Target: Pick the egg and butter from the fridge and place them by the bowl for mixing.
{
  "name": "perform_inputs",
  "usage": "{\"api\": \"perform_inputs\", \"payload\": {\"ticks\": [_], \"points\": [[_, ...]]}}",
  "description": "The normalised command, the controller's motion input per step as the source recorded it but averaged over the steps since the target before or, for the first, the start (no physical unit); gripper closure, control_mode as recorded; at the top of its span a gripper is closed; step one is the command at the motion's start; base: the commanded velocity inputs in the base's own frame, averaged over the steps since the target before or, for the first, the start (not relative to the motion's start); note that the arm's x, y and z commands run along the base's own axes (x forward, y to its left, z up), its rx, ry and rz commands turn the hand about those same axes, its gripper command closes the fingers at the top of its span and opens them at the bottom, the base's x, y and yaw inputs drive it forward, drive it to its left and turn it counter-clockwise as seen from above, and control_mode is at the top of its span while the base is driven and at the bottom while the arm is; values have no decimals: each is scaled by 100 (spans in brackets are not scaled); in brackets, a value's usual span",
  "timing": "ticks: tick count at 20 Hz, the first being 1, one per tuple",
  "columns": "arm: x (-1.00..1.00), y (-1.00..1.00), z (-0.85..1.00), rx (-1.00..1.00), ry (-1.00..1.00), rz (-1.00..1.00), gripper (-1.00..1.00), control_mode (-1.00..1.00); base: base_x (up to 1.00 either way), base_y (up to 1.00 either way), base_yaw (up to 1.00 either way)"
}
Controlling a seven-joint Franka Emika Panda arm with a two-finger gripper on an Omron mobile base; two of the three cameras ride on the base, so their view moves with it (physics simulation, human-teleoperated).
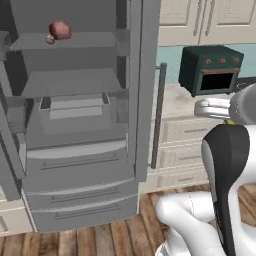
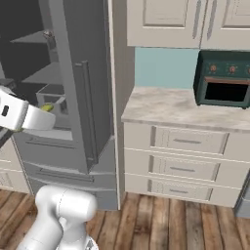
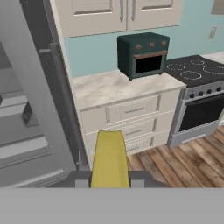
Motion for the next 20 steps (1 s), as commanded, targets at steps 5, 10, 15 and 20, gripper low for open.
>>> {"api": "perform_inputs", "payload": {"ticks": [5, 10, 15, 20], "points": [[0, 0, 0, 0, 0, 0, 100, 100, 0, -88, 0], [0, 0, 0, 0, 0, 0, 100, 100, 0, -87, 0], [0, 0, 0, 0, 0, 0, 100, 100, 2, -88, 0], [0, 0, 0, 0, 0, 0, 100, 100, 5, -89, 0]]}}
